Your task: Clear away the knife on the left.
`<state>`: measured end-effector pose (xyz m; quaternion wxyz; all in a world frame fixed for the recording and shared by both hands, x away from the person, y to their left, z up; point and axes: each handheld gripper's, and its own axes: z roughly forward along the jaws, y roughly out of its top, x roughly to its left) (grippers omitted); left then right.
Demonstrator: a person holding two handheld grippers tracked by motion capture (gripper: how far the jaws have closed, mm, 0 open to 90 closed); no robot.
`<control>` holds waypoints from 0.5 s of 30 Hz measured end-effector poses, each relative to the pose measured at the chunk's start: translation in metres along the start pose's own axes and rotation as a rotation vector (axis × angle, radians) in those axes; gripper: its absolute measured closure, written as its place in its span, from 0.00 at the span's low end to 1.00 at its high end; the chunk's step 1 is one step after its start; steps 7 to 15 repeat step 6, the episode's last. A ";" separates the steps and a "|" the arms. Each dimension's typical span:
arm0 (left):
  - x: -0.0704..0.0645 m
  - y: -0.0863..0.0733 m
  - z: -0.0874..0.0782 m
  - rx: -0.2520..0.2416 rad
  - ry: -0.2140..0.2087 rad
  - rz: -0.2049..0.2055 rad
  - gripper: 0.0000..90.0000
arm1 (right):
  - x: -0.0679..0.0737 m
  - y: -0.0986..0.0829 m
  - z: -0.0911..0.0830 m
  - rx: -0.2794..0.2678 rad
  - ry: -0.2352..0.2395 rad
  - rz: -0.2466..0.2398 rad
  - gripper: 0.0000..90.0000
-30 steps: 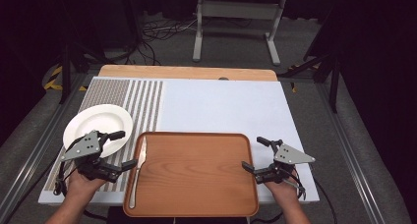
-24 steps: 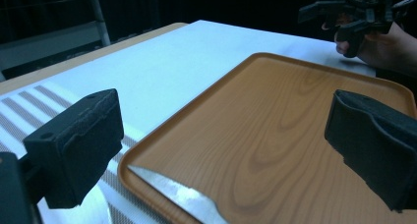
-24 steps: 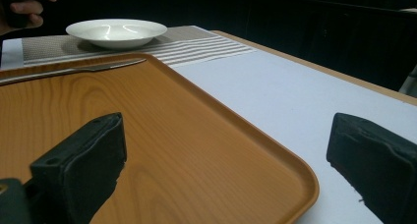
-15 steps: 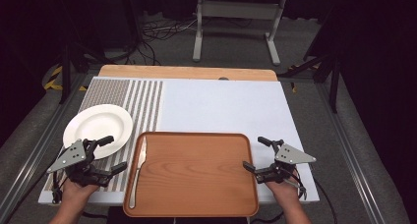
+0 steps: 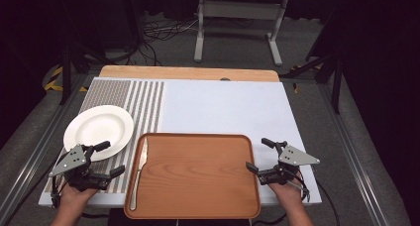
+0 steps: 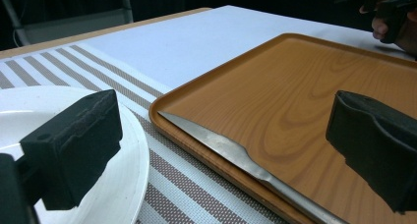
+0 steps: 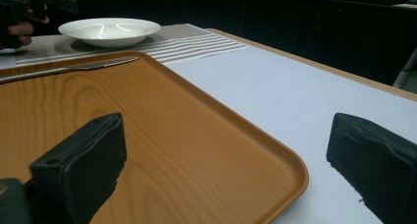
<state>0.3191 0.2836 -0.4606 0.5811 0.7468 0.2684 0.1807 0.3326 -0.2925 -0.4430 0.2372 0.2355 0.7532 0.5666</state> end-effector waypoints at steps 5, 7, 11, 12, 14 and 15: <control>0.001 0.001 -0.002 -0.022 -0.002 -0.002 0.01 | 0.001 0.000 0.000 0.006 0.004 -0.004 0.03; 0.001 0.001 -0.002 -0.027 -0.003 -0.018 0.01 | 0.001 0.000 0.000 0.006 0.004 -0.004 0.03; 0.001 0.001 -0.002 -0.027 -0.003 -0.018 0.01 | 0.001 0.000 0.000 0.006 0.004 -0.004 0.03; 0.001 0.001 -0.002 -0.027 -0.003 -0.018 0.01 | 0.001 0.000 0.000 0.006 0.004 -0.004 0.03; 0.001 0.001 -0.002 -0.027 -0.003 -0.018 0.01 | 0.001 0.000 0.000 0.006 0.004 -0.004 0.03; 0.001 0.001 -0.002 -0.027 -0.003 -0.018 0.01 | 0.001 0.000 0.000 0.006 0.004 -0.004 0.03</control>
